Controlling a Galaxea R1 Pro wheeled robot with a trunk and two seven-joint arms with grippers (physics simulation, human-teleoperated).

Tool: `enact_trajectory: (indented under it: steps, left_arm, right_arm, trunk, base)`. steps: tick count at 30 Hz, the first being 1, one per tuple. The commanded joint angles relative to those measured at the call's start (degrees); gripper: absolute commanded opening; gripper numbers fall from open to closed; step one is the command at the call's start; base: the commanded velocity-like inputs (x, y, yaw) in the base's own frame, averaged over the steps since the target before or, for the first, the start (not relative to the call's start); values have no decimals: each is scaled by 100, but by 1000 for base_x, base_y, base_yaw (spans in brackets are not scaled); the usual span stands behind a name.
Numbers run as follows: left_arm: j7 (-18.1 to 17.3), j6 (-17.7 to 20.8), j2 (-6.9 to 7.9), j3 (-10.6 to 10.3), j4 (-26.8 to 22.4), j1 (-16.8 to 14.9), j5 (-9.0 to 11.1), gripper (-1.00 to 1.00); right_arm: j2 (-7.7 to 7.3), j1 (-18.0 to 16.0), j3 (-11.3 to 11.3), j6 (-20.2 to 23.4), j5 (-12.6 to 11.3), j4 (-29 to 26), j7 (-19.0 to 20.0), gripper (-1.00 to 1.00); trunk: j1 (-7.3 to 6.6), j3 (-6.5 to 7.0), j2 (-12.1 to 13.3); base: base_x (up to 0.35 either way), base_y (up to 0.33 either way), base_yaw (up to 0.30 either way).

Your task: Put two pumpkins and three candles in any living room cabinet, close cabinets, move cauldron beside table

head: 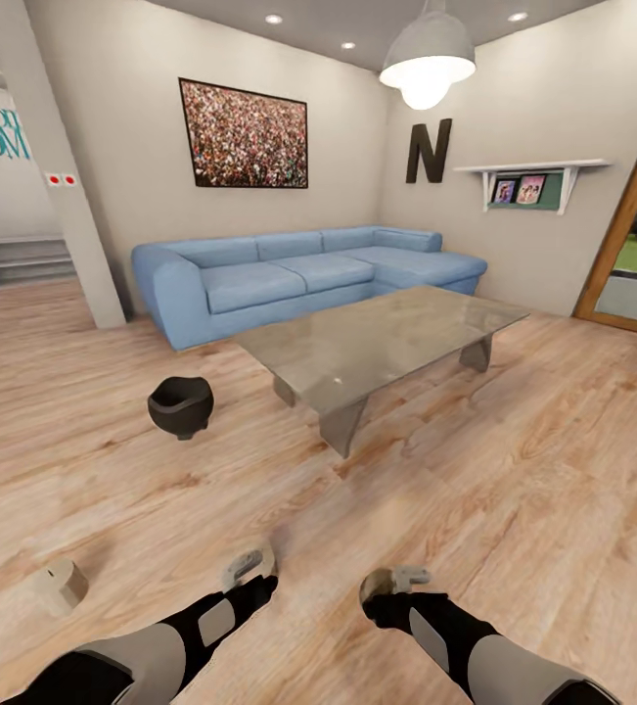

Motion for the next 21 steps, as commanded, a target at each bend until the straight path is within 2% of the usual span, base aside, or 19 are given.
enact_trajectory:
  steps: [1,8,21]
  left_arm:
    - [-32,5,-1,-41,17,-8,60,100]
    - [-32,9,-1,-46,17,-8,59,100]
    - [-32,13,-1,-53,17,-8,59,100]
  right_arm:
    - [-2,-4,17,23,-11,-4,5,-100]
    - [-2,-4,16,23,-11,-4,8,-100]
    - [-2,-4,14,23,-11,-4,5,-100]
  trunk:
    - [2,-5,-2]
    - [2,-6,-2]
    - [2,-6,-2]
  base:
    - [289,221,-19]
    - [267,231,-201]
    - [15,320,-293]
